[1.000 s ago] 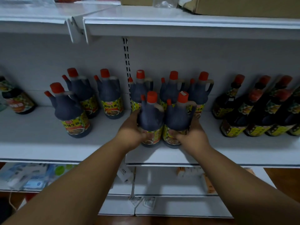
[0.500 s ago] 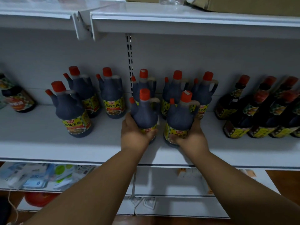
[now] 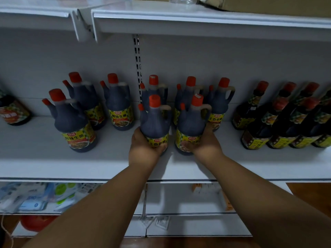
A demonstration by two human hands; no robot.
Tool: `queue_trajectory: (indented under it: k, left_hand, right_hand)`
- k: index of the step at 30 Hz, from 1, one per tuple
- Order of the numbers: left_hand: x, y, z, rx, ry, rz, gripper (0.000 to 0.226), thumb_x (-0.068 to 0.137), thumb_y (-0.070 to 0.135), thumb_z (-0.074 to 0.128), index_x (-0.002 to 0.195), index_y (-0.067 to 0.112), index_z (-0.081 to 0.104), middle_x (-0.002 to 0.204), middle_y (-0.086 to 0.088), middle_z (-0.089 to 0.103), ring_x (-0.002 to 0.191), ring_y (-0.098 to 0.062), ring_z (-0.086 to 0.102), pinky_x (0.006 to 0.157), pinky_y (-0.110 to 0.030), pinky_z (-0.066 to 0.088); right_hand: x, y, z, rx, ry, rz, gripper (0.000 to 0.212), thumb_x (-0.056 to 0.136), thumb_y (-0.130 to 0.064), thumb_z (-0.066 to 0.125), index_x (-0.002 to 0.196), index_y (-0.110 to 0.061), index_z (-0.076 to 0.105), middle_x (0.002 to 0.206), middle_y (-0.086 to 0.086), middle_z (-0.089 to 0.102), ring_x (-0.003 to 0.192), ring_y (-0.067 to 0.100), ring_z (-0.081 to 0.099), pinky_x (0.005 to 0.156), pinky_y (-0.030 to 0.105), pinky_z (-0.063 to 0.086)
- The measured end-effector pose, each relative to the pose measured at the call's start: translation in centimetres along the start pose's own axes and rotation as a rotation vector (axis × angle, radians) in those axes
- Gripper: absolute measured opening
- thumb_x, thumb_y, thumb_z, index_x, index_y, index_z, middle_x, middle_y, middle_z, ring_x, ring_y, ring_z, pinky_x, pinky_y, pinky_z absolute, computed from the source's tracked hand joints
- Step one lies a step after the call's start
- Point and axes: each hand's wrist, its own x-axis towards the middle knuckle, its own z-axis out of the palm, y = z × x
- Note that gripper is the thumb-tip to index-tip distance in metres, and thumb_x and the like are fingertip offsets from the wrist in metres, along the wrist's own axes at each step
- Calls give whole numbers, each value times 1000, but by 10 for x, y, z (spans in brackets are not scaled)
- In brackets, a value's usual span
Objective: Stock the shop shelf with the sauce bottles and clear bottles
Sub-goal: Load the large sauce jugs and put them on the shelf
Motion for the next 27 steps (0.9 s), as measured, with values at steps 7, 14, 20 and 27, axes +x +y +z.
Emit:
queue_trajectory:
  k: [7, 14, 20, 27]
  left_hand:
    - [7, 1, 3, 43, -18, -44, 85, 59, 39, 88, 130, 20, 45, 133, -2, 54, 115, -24, 59, 92, -40, 52]
    - [5, 2, 0, 36, -25, -30, 87, 58, 34, 90, 131, 15, 46, 133, -5, 54, 117, -24, 57, 94, -36, 50]
    - [-9, -3, 1, 125, 64, 43, 83, 60, 32, 90, 125, 0, 50, 119, -19, 56, 108, -37, 55, 90, -39, 48]
    - [-9, -6, -1, 152, 26, 35, 79, 65, 27, 88, 128, 0, 48, 121, -20, 52, 106, -38, 54, 86, -34, 44]
  right_hand:
    - [-2, 5, 7, -27, 59, 2, 82, 71, -30, 86, 137, -25, 38, 115, -7, 58, 97, 8, 59, 67, 9, 40]
    - [5, 0, 15, 11, 39, 46, 95, 69, -23, 88, 145, -18, 30, 136, -7, 49, 119, 15, 52, 89, 26, 45]
    - [-7, 11, 31, -100, 199, 53, 85, 65, -38, 85, 135, -12, 44, 130, 13, 55, 114, 35, 58, 93, 46, 51]
    - [-6, 7, 27, -129, 179, 41, 84, 76, -29, 82, 144, -9, 36, 139, 15, 48, 123, 36, 51, 99, 39, 45]
